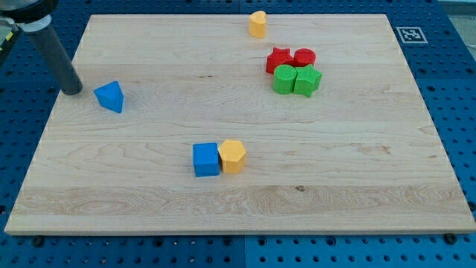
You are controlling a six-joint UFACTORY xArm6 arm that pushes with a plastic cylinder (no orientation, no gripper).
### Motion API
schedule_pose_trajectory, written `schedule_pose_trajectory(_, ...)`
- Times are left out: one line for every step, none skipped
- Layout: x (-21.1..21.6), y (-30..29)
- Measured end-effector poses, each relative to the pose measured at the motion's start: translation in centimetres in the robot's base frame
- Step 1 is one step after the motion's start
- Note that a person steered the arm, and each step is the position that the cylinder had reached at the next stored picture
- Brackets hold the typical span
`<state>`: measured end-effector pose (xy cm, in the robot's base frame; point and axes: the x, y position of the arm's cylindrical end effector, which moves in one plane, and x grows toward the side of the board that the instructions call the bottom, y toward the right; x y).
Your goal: Move the blue tringle closer to the blue cube
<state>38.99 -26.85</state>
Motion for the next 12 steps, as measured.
schedule_pose_trajectory(0.2,4.3)
schedule_pose_trajectory(1.5,5.6)
schedule_pose_trajectory(2.1,3.6)
schedule_pose_trajectory(2.5,3.9)
schedule_pose_trajectory(4.1,7.3)
schedule_pose_trajectory(4.1,8.6)
schedule_pose_trajectory(4.1,8.6)
schedule_pose_trajectory(4.2,8.6)
schedule_pose_trajectory(4.8,8.1)
schedule_pose_trajectory(4.8,8.4)
schedule_pose_trajectory(5.3,10.8)
schedule_pose_trajectory(5.3,11.7)
